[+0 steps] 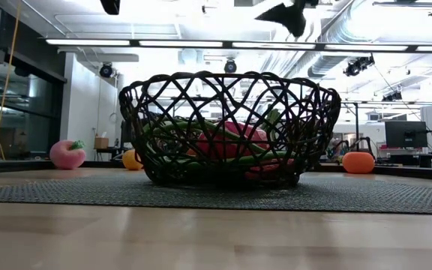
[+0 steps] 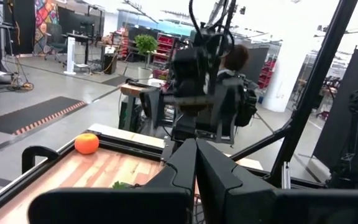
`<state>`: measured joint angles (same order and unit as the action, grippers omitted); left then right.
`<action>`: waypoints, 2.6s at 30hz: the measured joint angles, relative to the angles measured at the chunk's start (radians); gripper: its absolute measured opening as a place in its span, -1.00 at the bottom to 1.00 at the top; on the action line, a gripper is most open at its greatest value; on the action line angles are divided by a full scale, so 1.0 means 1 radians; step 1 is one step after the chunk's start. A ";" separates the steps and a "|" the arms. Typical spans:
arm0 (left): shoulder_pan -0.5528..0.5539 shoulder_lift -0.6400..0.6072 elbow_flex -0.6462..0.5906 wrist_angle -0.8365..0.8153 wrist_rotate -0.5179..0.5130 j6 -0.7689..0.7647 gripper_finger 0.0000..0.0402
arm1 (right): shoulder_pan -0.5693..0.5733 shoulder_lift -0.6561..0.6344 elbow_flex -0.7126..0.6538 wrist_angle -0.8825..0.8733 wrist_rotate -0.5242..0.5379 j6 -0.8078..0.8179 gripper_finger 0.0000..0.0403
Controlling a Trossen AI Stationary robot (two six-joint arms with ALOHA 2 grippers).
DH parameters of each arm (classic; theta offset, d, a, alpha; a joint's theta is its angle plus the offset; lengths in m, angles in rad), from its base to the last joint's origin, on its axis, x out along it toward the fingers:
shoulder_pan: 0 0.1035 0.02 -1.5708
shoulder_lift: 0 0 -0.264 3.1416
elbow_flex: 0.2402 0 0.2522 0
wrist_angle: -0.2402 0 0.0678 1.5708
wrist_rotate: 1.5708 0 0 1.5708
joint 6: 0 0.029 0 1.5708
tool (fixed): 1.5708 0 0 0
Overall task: Build produce basket
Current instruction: Put the yellow banana into the black wire basket
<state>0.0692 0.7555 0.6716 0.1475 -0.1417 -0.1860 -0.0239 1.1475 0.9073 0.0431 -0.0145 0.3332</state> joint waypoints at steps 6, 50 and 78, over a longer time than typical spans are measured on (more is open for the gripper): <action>0.000 0.000 0.000 0.004 0.005 0.018 -1.00 | 0.006 -0.047 -0.093 0.201 0.027 -0.033 0.95; 0.000 0.000 0.000 -0.008 0.028 0.099 -1.00 | 0.211 -0.135 0.156 -0.988 -0.040 0.548 0.95; 0.003 0.000 0.000 -0.021 0.022 0.111 -1.00 | 0.916 0.198 -0.256 -0.530 -0.258 1.789 0.94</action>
<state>0.0719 0.7559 0.6716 0.1261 -0.1196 -0.0746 0.8924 1.3455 0.6514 -0.4864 -0.2722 2.1222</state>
